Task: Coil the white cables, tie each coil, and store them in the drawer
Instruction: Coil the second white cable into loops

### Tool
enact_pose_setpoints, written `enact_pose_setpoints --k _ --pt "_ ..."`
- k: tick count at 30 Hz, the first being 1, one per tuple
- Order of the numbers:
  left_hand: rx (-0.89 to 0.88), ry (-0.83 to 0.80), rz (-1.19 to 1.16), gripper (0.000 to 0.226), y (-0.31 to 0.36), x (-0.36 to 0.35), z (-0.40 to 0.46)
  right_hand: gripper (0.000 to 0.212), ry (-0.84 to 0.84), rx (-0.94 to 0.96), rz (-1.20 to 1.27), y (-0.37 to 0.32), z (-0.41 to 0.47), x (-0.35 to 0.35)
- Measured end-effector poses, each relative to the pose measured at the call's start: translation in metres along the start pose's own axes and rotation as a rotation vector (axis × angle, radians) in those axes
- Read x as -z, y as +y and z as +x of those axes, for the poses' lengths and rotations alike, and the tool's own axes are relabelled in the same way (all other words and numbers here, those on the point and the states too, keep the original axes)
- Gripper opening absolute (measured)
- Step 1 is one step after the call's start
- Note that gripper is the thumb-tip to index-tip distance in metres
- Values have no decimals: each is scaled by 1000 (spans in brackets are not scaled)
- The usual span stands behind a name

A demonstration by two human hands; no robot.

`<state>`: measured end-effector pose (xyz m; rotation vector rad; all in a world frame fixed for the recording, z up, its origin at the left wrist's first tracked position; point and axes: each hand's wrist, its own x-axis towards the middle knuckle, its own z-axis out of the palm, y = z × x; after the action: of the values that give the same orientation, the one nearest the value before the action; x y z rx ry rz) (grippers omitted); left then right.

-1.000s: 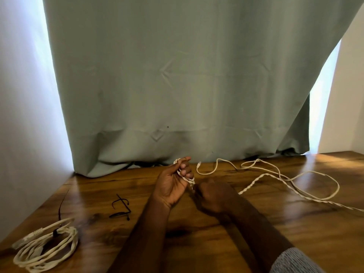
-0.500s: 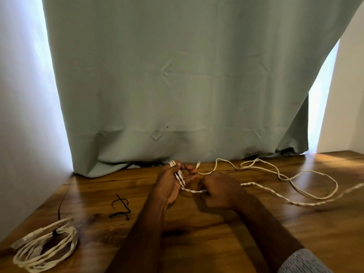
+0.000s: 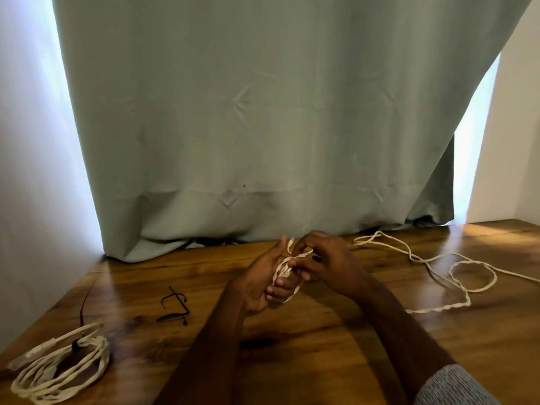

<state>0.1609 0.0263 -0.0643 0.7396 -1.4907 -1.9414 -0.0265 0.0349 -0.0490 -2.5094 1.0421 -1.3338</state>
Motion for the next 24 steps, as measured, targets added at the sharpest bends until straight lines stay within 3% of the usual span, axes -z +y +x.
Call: enact_pose_setpoints --k 3,7,12,18,24 --pt "-58 -116 -48 59 2 -1 -4 9 -49 -71 270 -9 -1 -2" --pt "-224 -91 -101 33 -1 2 -8 21 -98 -273 559 -10 -4 -5" --pt "-302 97 -231 34 -7 1 -2 23 -55 -260 483 -10 -2 -10" --pt "-263 25 -424 34 -11 3 -2 30 19 -314 458 -7 2 -22" --pt "-243 -46 -413 36 -10 5 -2 21 50 -187 446 -13 4 -25"
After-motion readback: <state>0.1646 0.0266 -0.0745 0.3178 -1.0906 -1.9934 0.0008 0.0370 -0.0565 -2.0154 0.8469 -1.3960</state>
